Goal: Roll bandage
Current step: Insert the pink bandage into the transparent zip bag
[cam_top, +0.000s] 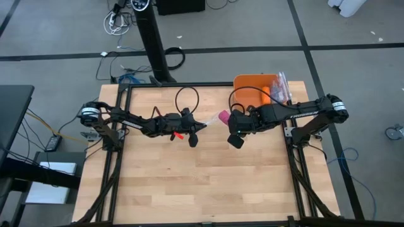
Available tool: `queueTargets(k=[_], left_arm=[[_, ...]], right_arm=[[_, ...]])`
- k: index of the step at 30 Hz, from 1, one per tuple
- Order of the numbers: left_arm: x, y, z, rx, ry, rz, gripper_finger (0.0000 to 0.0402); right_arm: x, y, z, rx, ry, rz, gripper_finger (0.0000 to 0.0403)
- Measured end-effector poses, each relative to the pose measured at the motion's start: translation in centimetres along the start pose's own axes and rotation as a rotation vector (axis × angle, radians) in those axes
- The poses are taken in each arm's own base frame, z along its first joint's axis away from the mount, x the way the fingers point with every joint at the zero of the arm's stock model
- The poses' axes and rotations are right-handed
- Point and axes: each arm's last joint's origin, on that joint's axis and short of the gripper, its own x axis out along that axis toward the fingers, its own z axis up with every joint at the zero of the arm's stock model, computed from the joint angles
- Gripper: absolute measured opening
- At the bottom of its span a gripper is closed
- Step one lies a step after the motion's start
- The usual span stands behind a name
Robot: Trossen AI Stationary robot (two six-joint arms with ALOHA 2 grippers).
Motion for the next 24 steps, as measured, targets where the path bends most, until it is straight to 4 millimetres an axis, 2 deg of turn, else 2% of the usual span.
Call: queueTargets(k=[14,16,20,24], left_arm=[[0.0,0.0,0.1,0.002,-0.015,-0.002,0.0000],[0.0,0.0,0.1,0.003,-0.009,-0.001,0.0000],[0.0,0.0,0.0,0.004,0.001,0.001,0.0000],[0.0,0.0,0.1,0.003,-0.007,-0.001,0.0000]], right_arm=[[0.7,-1.0,0.8,0.010,0.067,0.095,0.0051],[0.2,-0.8,0.8,0.008,0.045,0.107,0.0051],[-2.0,-0.6,0.9,0.010,-0.036,0.114,0.0051],[-2.5,-0.5,0.8,0.007,-0.059,0.096,0.0051]])
